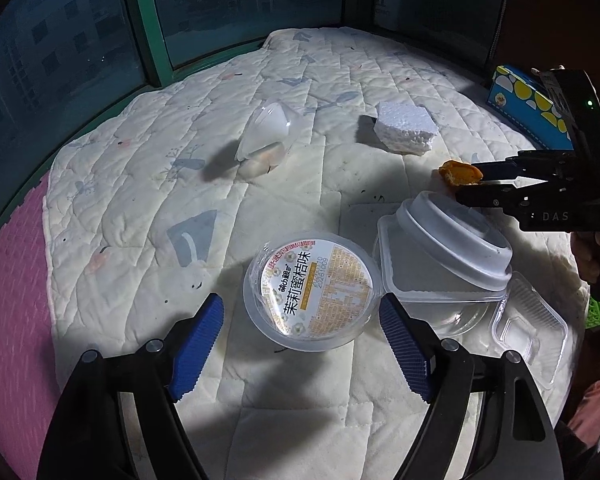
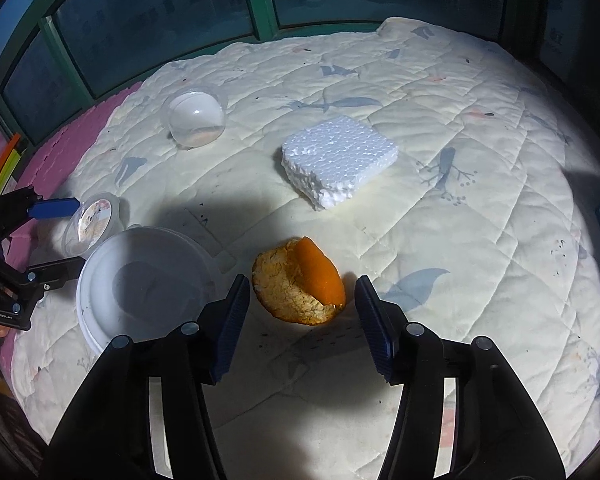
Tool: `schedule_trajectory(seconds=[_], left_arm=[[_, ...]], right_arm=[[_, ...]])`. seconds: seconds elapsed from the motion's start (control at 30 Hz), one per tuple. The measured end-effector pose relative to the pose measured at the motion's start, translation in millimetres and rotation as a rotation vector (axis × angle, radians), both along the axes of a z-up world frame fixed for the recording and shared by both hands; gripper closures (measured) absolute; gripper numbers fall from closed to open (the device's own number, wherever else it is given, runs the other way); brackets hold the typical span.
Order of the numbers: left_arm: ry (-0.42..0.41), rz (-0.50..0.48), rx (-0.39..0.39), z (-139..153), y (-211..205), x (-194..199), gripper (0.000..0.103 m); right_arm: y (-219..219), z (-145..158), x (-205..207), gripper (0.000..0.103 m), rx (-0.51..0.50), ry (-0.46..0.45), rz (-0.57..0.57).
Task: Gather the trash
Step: 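Grasp the orange peel with the right tool while the left tool grasps the pudding cup, then carry the orange peel and pudding cup over the green basket and open both tools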
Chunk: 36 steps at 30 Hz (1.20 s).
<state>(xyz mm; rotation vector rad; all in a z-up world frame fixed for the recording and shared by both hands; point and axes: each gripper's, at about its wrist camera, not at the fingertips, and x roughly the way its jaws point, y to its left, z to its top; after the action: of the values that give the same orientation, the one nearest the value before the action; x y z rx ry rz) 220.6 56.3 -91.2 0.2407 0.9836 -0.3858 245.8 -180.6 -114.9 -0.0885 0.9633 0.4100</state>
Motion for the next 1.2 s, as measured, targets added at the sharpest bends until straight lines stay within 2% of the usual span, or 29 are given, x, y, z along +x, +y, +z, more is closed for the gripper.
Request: schedule_trajectory(seconds=[0.07,0.2,0.4,0.63,0.93,1.2], left_arm=[[-0.002,-0.012,-0.003,-0.8,-1.3,0.5,0.027],[0.006,-0.027,-0.022,-2.9,-3.2,1.5,0.036],[-0.006,-0.019,-0.031,-3.3,-2.7,-0.5,0.037],[-0.022,0.024,-0.040,5.0,6.5,-13.0,0.038],[-0.081,0.082,-0.092,45.6,21.4,-45.2,0.038],[-0.136,0.021,-0.114,82.2,-9.8,-82.2,0.038]], right_arm=[[1.3,-0.8,0.9,0.050,-0.007,-0.002,0.002],[4.8,-2.4,2.2,0.052,-0.025,-0.010,0.009],[6.3,-0.2,-1.8,0.062,-0.017,-0.023,0.003],[-7.0,11.4,-15.0,0.066,0.050,-0.030,-0.060],[-27.3,31.9,-59.4,0.066,0.135,-0.055,-0.123],[-57.8,45.0,-114.8,0.066,0.162,-0.097,-0.192]])
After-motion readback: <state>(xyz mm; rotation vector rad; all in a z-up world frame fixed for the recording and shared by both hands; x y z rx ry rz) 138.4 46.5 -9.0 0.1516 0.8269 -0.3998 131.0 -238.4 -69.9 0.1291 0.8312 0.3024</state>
